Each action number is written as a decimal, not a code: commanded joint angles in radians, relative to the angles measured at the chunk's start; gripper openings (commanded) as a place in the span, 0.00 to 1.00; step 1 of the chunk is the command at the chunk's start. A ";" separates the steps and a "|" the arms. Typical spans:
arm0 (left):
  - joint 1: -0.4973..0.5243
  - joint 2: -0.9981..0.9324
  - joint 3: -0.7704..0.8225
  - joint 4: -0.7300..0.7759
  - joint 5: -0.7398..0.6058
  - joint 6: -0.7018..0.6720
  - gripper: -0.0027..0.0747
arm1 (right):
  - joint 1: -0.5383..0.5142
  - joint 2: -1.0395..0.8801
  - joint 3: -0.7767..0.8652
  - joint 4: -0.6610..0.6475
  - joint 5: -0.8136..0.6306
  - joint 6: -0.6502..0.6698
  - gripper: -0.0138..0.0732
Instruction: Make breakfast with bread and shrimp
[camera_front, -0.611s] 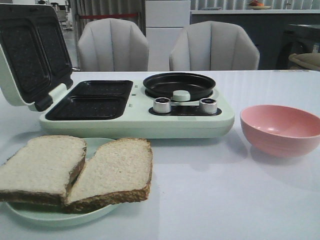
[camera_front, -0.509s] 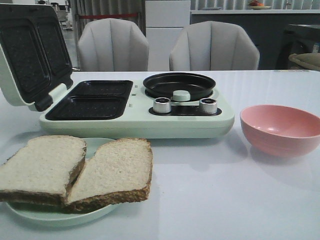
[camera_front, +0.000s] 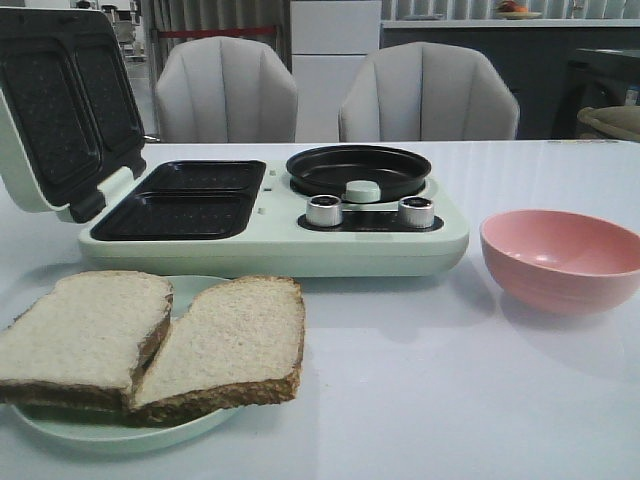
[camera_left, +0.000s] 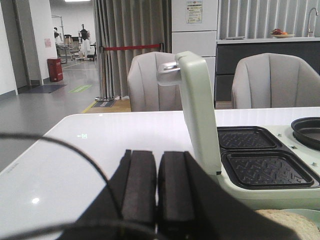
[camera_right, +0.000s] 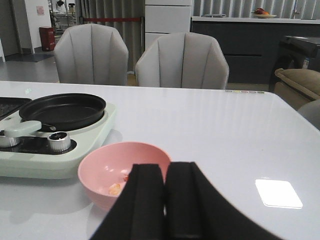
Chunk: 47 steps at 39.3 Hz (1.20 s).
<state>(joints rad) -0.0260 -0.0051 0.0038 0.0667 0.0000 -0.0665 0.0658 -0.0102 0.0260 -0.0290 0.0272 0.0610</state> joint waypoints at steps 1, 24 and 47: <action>-0.003 -0.015 0.022 -0.008 -0.081 -0.011 0.21 | -0.003 -0.022 -0.015 0.000 -0.093 -0.006 0.33; -0.003 -0.015 -0.008 -0.029 -0.387 -0.011 0.21 | -0.003 -0.022 -0.015 0.000 -0.093 -0.006 0.33; -0.003 0.238 -0.425 -0.045 0.228 -0.011 0.21 | -0.003 -0.022 -0.015 0.000 -0.093 -0.006 0.33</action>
<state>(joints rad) -0.0260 0.1901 -0.3890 0.0352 0.2716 -0.0665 0.0658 -0.0102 0.0260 -0.0290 0.0272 0.0610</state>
